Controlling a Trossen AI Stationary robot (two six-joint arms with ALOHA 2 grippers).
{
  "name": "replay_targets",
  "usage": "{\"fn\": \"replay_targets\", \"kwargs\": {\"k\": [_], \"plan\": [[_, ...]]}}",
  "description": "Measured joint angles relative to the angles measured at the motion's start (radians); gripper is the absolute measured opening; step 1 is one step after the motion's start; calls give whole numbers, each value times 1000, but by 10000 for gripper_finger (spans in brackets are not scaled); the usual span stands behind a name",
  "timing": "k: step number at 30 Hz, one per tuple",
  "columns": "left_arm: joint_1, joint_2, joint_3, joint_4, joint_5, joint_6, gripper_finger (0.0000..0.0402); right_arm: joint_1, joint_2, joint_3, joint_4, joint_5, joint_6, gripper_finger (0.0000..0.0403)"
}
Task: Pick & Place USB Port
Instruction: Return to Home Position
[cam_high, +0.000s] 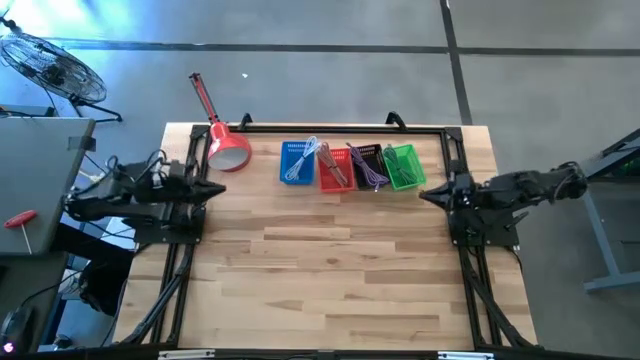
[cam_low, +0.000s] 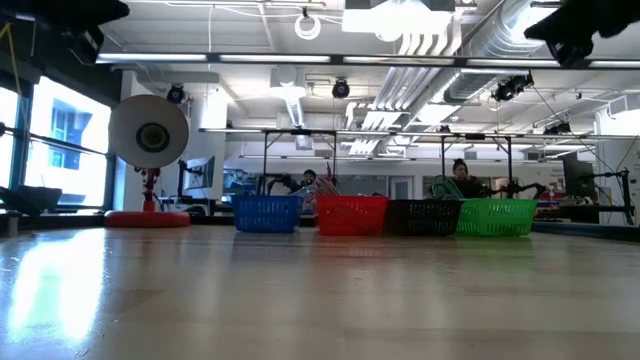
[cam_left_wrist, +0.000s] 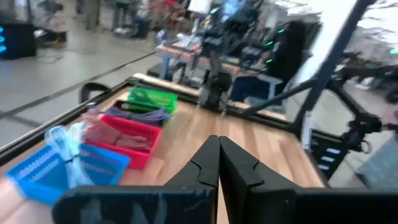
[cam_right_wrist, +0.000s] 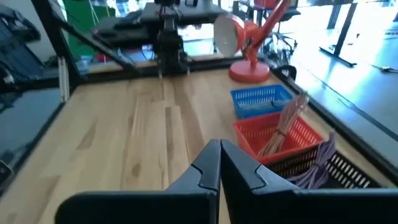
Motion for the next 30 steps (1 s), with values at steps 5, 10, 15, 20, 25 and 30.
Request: {"fn": "replay_targets", "kwargs": {"k": [5,10,15,20,25,30], "plan": [[0,-42,-163,131,59,62,0,0,-37,-152,160,-5,-18,0],[0,-37,-304,297,109,122,0,0,-57,-286,327,-21,-28,0],[0,-43,-405,431,187,172,0,0,-62,-382,434,-42,-21,0],[0,-42,-475,518,204,176,0,0,-62,-471,573,-49,-24,0],[0,-41,-499,517,210,177,0,0,-62,-535,656,-41,-46,0],[0,-42,-500,514,209,179,0,-7,-61,-564,703,-40,-68,0]]}}
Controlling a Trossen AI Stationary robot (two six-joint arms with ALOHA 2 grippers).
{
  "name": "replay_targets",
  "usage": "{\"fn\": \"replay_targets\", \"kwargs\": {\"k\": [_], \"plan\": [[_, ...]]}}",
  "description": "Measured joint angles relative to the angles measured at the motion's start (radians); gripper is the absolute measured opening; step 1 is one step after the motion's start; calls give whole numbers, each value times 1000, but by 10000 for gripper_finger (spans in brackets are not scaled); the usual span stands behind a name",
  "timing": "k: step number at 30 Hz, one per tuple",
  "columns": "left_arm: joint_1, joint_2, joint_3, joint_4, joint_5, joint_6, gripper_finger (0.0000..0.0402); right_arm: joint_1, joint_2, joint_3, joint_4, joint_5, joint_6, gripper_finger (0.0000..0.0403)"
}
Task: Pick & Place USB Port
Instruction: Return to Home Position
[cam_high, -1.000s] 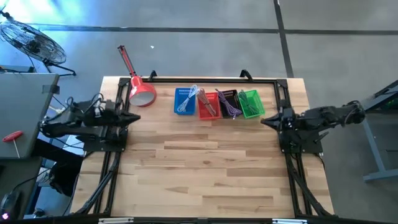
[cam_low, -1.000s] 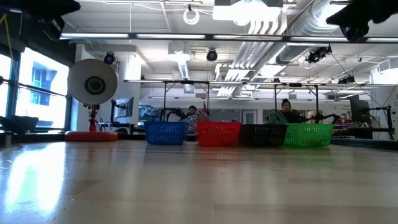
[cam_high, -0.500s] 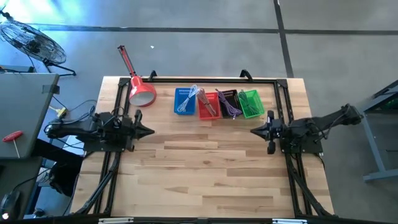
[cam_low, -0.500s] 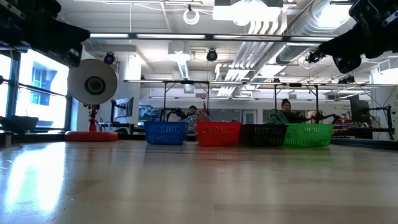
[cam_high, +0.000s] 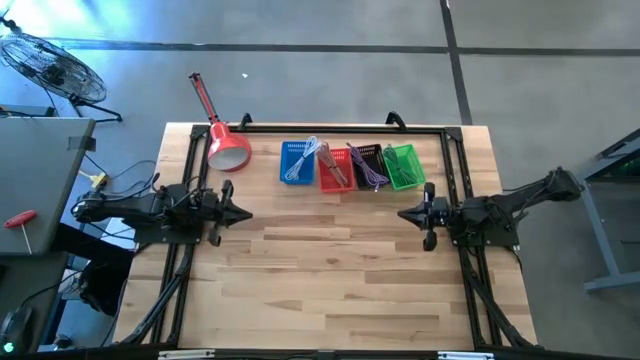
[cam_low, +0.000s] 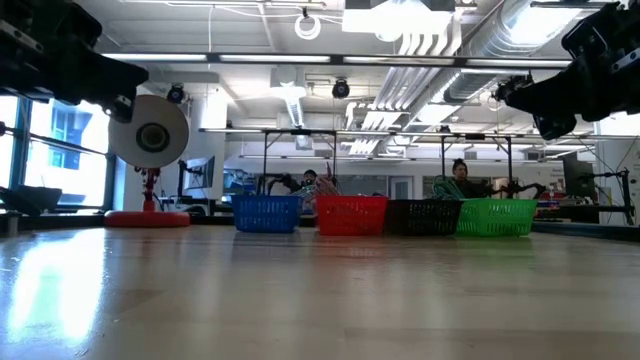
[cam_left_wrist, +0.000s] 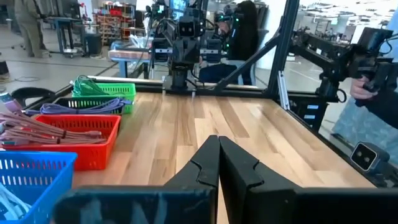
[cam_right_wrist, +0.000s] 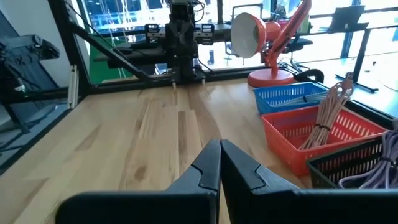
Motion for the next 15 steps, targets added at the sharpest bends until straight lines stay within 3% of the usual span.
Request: {"fn": "replay_targets", "kwargs": {"k": [15], "plan": [[0,3,-3,-7,-11,22,0,-83,0,0,-7,2,-28,0]]}}
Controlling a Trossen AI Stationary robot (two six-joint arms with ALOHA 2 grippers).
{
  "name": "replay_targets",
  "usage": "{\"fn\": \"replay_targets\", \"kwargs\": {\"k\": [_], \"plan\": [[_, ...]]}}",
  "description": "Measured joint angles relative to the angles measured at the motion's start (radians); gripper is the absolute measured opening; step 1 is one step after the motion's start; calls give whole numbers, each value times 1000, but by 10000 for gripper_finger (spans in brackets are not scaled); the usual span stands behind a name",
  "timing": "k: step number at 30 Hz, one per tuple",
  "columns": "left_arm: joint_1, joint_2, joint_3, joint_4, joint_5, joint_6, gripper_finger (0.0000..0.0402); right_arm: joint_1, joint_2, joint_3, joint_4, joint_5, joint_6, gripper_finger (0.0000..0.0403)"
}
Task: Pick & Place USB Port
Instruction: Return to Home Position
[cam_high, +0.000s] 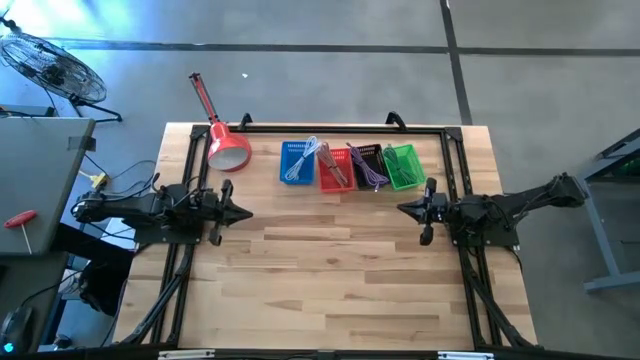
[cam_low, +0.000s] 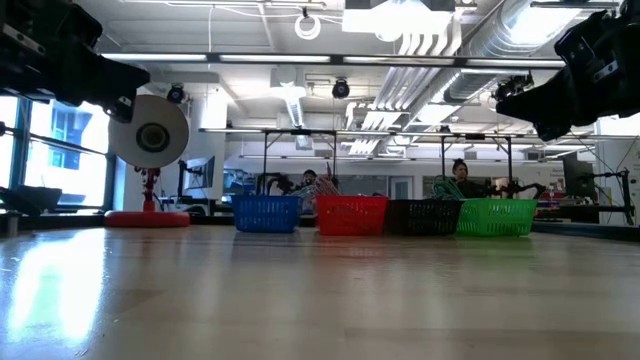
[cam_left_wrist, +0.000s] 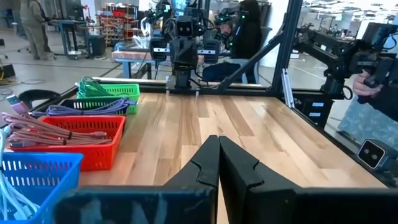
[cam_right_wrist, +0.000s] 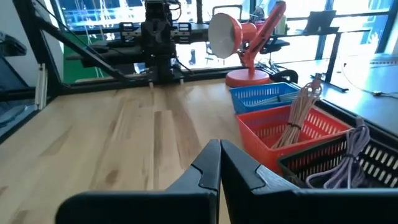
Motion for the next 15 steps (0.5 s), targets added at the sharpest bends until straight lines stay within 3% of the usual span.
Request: {"fn": "replay_targets", "kwargs": {"k": [7,15], "plan": [[0,0,-2,-3,0,0,0,-62,0,0,0,-7,-34,0],[0,0,-2,-5,0,0,0,-142,0,0,0,-92,-41,0]]}}
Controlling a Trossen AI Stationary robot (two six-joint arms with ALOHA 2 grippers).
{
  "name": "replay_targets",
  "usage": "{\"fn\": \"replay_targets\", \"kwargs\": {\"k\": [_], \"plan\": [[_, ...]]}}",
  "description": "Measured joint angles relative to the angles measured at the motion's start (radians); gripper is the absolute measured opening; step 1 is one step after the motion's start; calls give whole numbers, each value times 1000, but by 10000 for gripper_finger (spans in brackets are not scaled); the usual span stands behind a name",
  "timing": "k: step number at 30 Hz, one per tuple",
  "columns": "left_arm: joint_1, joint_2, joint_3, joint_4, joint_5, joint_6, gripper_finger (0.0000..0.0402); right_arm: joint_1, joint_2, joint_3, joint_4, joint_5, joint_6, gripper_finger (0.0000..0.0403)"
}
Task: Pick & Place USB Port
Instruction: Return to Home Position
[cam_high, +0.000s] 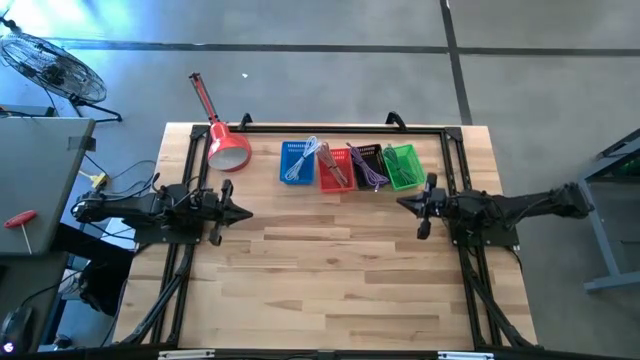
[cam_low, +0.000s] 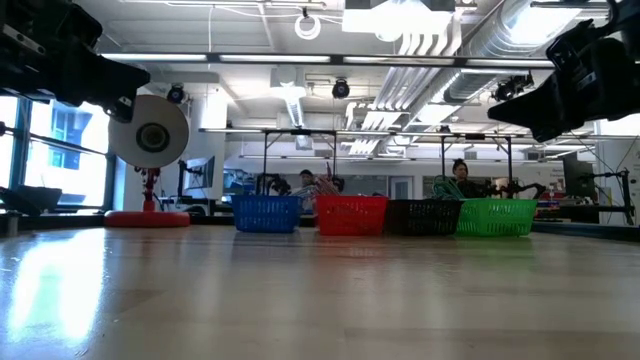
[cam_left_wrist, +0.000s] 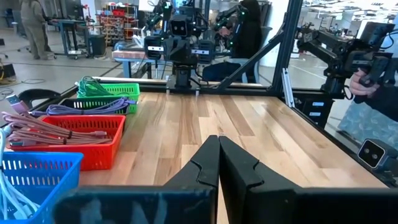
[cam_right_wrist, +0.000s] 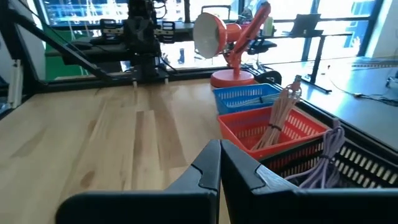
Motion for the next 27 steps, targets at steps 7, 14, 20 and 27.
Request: {"fn": "replay_targets", "kwargs": {"k": [7,14,20,27], "plan": [[0,0,0,-1,0,0,0,-35,0,0,0,-20,2,0],[0,0,0,-2,0,0,0,-35,0,0,-54,-7,-22,0],[0,0,0,0,1,0,0,-35,0,0,-58,-5,-18,0],[0,0,0,5,1,0,0,-35,0,0,-58,-5,-18,0]]}}
